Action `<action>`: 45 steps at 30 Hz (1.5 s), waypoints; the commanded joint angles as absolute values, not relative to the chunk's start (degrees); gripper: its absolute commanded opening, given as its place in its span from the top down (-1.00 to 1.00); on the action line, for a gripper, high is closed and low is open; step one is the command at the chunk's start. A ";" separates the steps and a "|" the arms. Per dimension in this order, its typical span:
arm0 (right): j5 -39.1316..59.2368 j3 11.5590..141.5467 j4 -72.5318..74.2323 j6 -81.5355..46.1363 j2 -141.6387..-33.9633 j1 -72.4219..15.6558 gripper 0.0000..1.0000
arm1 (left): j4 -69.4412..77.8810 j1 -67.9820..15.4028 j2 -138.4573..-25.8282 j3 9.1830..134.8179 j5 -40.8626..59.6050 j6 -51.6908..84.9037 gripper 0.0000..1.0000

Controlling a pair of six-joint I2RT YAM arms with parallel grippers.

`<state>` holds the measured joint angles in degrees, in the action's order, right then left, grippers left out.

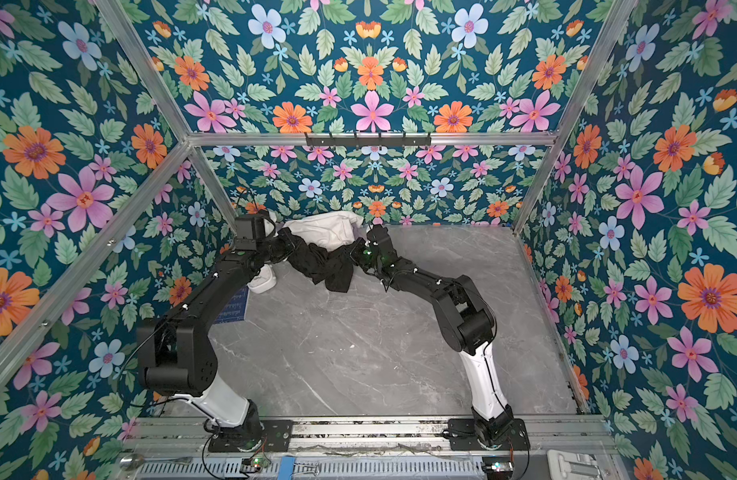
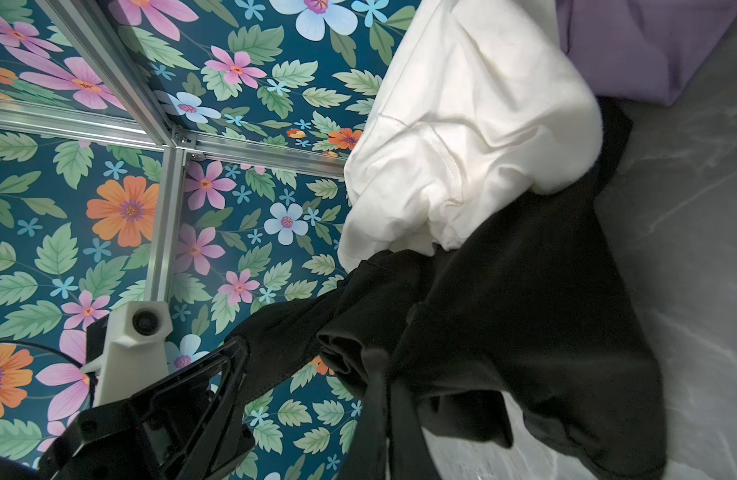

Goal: Pick out a specific cloth from the pile

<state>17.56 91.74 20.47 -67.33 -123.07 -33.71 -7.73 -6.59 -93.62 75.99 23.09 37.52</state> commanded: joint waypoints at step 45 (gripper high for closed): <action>18.81 96.75 19.73 -66.88 -120.66 -34.49 1.00 | -11.07 -5.45 -88.61 83.39 19.78 33.58 0.90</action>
<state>17.78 96.01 18.92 -67.37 -120.81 -34.37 -11.73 -5.65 -89.32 82.61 19.99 34.48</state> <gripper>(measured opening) 0.049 0.058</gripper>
